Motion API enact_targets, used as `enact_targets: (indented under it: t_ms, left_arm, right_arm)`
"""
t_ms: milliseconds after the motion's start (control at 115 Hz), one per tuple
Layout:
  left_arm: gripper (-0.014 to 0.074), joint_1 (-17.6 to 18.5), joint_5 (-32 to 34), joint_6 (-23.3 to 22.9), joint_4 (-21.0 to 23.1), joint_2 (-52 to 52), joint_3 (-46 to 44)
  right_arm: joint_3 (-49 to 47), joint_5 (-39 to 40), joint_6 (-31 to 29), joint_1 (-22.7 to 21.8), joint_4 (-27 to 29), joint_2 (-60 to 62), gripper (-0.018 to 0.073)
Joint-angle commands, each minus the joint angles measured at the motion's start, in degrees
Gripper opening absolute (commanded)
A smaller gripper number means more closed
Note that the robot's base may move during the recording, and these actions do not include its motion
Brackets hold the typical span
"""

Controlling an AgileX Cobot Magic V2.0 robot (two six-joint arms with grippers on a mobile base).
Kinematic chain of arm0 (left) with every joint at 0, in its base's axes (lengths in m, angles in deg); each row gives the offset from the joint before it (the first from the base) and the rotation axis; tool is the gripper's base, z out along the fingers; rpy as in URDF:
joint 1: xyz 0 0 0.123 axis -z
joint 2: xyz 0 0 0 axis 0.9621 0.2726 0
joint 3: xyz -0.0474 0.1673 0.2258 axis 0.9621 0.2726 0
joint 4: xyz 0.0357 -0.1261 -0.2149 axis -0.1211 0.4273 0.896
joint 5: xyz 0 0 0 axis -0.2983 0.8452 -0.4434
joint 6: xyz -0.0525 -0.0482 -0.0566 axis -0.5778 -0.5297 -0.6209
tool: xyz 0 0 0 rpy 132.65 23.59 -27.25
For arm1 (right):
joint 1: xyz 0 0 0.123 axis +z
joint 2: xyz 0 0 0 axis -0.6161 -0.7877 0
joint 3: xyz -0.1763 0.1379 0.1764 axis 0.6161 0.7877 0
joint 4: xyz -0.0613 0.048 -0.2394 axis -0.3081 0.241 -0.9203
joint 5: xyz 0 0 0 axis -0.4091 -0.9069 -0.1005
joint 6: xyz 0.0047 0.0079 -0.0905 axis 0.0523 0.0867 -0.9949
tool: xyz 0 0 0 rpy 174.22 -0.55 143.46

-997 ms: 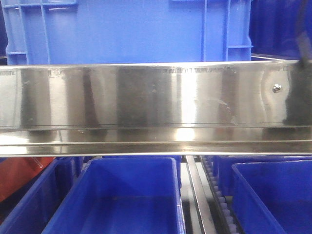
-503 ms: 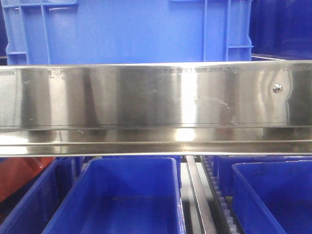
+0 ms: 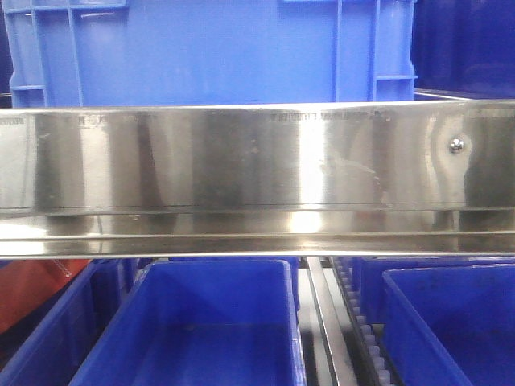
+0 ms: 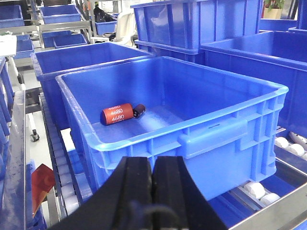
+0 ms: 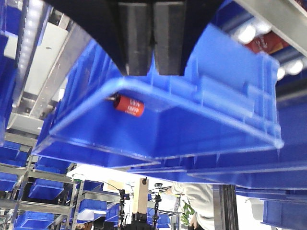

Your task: Place cylindrical capacitor in blue bin on shelf

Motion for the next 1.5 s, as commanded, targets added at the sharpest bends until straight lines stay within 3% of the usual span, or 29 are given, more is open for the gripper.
enact_targets:
  t_ms: [0, 165, 928, 997, 1110, 1326, 1491]
  left_arm:
    - [-0.0111, 0.22, 0.98, 0.00, -0.04, -0.27, -0.07]
    - [-0.0111, 0.22, 0.98, 0.00, -0.04, -0.27, -0.07]
    - [-0.0111, 0.22, 0.85, 0.00, -0.06, -0.27, -0.07]
    - [-0.0111, -0.05, 1.08, 0.00, -1.69, -1.03, 0.62]
    - [-0.0111, -3.68, 4.53, 0.00, -2.91, -4.89, 5.56]
    - [-0.0111, -14.28, 24.02, 0.00, -3.55, -17.43, 26.52]
    - [-0.0111, -20.35, 34.58, 0.00, -2.88, -25.40, 41.41]
  right_arm:
    - [3.40, 2.46, -0.37, -0.19, -0.41, 2.91, -0.0153]
    - [7.35, 5.73, -0.37, -0.19, -0.41, 5.24, -0.0153]
    - [7.45, 5.74, -0.37, -0.19, -0.41, 5.24, -0.0153]
    - [7.45, 5.74, -0.37, -0.19, -0.41, 5.24, -0.0153]
    - [7.45, 5.74, -0.37, -0.19, -0.41, 5.24, -0.0153]
    - [7.45, 5.74, -0.37, -0.19, -0.41, 5.24, -0.0153]
    - [7.45, 5.74, -0.37, -0.19, -0.41, 5.24, -0.0153]
